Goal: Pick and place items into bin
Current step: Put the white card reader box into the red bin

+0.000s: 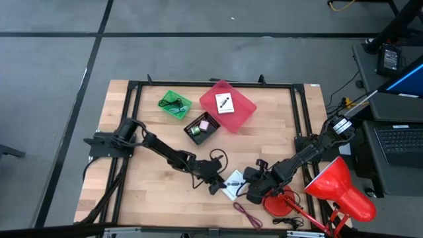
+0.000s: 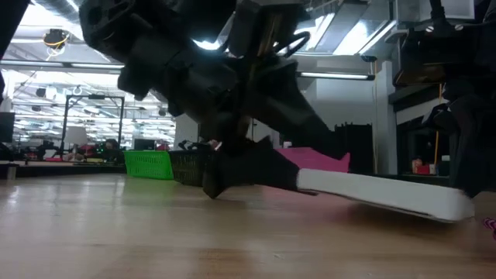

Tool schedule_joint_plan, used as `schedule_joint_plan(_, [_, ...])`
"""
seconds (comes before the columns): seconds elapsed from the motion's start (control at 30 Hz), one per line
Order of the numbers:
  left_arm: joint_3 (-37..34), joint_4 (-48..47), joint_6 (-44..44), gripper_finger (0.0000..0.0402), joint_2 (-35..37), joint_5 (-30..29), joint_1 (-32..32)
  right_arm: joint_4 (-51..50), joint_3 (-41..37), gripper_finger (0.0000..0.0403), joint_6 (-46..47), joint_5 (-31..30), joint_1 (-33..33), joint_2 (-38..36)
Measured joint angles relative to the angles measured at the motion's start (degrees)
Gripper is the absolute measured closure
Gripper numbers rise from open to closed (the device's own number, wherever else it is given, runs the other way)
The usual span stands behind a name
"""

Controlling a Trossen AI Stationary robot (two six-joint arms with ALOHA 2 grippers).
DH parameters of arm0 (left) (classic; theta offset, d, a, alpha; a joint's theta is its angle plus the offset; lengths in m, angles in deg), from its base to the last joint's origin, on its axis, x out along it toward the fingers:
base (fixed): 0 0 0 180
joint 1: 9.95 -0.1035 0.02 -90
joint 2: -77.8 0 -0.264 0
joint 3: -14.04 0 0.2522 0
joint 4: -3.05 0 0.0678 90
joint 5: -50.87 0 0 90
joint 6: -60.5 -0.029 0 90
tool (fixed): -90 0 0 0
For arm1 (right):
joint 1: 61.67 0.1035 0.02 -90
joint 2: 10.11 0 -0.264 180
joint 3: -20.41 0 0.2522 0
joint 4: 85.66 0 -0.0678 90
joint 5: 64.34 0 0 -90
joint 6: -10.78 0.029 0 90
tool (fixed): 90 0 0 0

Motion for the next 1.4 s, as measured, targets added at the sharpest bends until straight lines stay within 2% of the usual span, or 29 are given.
schedule_joint_plan(0.5, [2.2,-8.4,-1.0,0.0217,0.1,4.7,-1.4,0.0,0.0,0.0403,0.2,0.0,0.0,0.0])
schedule_joint_plan(0.87, [2.2,-8.8,9.1,0.0217,0.1,12.4,-1.8,0.4,0.0,0.0403,0.3,0.0,0.0,0.0])
schedule_joint_plan(1.4, [2.1,-8.7,12.3,0.0217,0.1,10.6,-1.4,2.0,-0.1,0.0403,1.8,-0.4,-0.3,0.0])
